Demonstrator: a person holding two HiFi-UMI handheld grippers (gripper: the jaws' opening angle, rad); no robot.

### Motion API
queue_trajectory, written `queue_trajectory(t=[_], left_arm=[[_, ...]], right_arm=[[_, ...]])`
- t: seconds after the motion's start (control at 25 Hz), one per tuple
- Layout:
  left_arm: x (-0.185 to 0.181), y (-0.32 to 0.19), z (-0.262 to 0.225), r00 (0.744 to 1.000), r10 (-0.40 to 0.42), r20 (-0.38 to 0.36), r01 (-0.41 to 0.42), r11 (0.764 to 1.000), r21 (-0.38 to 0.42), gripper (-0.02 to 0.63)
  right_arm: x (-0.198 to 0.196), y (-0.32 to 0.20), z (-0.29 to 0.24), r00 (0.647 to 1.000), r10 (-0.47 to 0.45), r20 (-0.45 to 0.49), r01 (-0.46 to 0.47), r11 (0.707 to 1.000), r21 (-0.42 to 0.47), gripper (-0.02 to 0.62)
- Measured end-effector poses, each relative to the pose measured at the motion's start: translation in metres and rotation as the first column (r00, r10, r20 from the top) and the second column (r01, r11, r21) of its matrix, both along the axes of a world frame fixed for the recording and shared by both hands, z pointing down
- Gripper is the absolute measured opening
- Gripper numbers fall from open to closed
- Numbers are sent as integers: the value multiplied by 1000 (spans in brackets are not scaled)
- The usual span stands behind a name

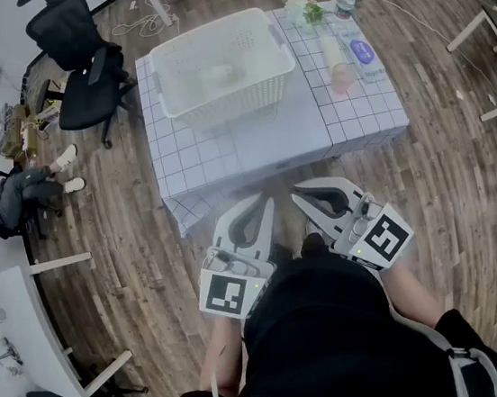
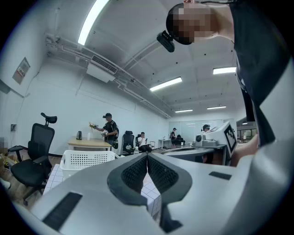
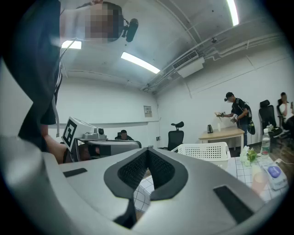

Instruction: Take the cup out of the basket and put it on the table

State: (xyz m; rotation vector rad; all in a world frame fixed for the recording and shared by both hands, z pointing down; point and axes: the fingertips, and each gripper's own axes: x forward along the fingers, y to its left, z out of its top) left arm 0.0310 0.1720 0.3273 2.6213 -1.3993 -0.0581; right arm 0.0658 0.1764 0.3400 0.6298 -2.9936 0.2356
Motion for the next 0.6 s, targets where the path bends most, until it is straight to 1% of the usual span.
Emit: queue_trajectory(t=[0.12, 0.24, 0.32, 0.48, 0.6], left_arm=[[-4, 1, 2, 1000, 0, 17, 0, 1000, 4, 11], [-4, 3, 1, 1000, 7, -4, -7, 1000, -1, 11], [-5, 3, 2, 1000, 10, -8, -10, 1000, -3, 11], [-9, 5, 2, 1000, 16, -7, -16, 1000, -3, 11], [-14, 5, 3, 1000, 19, -8, -19, 1000, -4, 11]], right_arm=[[-5, -1, -5, 1000, 6, 23, -6, 1000, 7, 12], [-10, 2, -6, 1000, -11, 29, 11, 1000, 16, 13], [-12, 1, -6, 999, 1, 36, -2, 1000, 21, 13], [-15, 1, -6, 999, 16, 48, -16, 1000, 1, 13], [-17, -2, -7, 997, 46, 70, -44, 999, -19, 14]])
